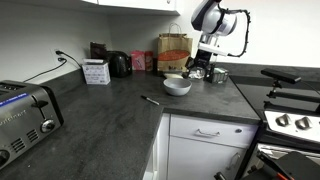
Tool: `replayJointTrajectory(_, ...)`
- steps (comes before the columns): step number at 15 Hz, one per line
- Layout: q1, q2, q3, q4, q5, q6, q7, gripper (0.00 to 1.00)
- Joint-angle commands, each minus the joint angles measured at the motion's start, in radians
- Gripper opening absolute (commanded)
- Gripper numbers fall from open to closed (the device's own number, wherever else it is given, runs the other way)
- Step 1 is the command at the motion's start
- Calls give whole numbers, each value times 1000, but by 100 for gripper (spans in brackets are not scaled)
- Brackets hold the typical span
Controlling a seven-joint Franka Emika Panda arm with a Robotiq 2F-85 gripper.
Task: Move the grey bowl to the left
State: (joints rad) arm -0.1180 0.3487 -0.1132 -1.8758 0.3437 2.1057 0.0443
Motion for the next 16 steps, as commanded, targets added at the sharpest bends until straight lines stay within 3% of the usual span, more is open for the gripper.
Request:
replayJointTrajectory(1, -35, 105, 28, 125, 31, -63, -20, 97)
replayJointTrajectory(2, -39, 130, 32, 149, 29, -67, -19, 74)
replayJointTrajectory(5, -57, 193, 49, 211, 28, -78, -31, 62)
replayJointTrajectory(13, -66, 290, 70, 308, 12, -108, -32, 1)
replayJointTrajectory(16, -62, 285, 70, 315, 6, -96, -34, 0)
